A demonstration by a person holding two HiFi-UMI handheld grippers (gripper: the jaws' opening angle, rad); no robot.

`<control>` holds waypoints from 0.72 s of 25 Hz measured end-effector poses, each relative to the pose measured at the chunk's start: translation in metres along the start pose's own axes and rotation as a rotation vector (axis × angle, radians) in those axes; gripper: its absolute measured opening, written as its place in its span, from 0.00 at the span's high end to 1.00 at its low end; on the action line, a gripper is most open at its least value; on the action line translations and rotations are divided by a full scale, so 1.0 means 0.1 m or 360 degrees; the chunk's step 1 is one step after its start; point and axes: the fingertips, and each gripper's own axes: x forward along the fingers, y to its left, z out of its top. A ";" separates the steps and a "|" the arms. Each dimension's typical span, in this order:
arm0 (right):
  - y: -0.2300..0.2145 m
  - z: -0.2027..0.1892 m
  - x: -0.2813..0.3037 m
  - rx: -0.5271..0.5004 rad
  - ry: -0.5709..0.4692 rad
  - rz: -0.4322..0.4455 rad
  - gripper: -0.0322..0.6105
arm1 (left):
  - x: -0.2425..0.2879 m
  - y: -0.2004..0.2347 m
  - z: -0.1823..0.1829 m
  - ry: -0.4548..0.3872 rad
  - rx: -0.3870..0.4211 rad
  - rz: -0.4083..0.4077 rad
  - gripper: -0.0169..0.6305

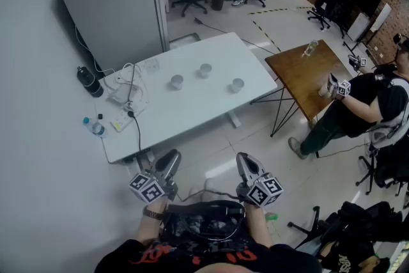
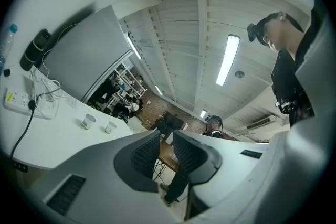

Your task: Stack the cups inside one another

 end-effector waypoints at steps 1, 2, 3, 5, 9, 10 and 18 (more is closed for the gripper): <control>-0.02 -0.03 0.00 0.0011 0.0007 -0.0005 0.94 | -0.03 0.00 -0.02 -0.0001 -0.0005 0.0010 0.85; -0.03 -0.05 -0.01 0.0017 0.0012 -0.0009 0.94 | -0.05 0.00 -0.03 -0.0002 -0.0009 0.0019 0.85; -0.05 -0.05 0.00 0.0014 0.0011 -0.0013 0.94 | -0.06 0.01 -0.04 -0.0002 -0.0010 0.0026 0.85; -0.08 0.02 0.03 -0.0015 -0.0017 -0.0017 0.94 | -0.03 0.04 -0.03 0.0001 0.0004 0.0031 0.85; -0.14 0.18 0.22 -0.0085 -0.0052 -0.0004 0.94 | 0.16 0.13 0.12 0.0006 0.0084 0.0023 0.85; -0.17 0.22 0.28 -0.0099 -0.0060 0.0007 0.94 | 0.21 0.15 0.16 0.0005 0.0106 0.0026 0.85; -0.65 0.53 0.86 -0.0146 -0.0077 0.0067 0.94 | 0.78 0.41 0.55 -0.0041 0.0246 0.0047 0.92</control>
